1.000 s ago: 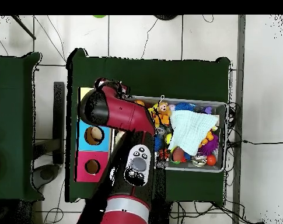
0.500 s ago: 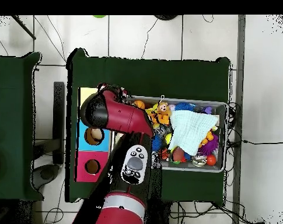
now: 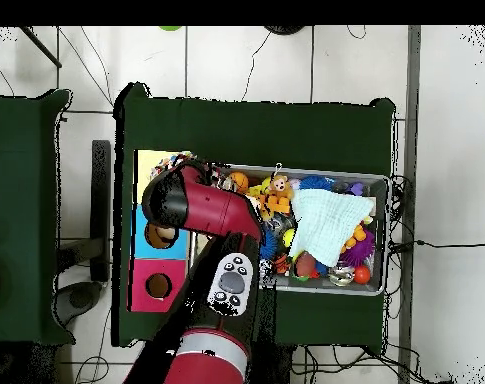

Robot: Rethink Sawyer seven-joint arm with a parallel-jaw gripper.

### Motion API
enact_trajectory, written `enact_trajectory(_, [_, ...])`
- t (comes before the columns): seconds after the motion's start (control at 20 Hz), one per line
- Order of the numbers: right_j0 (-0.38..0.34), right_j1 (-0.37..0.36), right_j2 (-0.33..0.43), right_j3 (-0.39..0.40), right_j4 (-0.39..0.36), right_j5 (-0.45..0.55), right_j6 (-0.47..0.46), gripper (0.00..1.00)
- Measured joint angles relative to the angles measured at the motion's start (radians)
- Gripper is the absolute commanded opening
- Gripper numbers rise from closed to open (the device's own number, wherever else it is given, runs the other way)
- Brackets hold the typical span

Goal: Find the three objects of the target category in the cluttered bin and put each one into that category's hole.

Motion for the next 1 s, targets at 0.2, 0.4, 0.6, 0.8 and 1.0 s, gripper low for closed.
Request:
enact_trajectory(0.2, [0.006,-0.002,0.000,0.021,0.000,0.002,0.000,0.00])
enact_trajectory(0.4, [0.009,-0.005,0.000,0.035,0.000,0.022,0.000,0.00])
enact_trajectory(0.6, [0.010,-0.014,0.001,0.051,0.000,0.054,0.000,0.00])
enact_trajectory(0.8, [0.010,-0.031,0.009,0.070,0.000,0.075,0.000,0.00])
enact_trajectory(1.0, [0.010,-0.058,0.021,0.091,0.000,0.078,0.000,0.00])
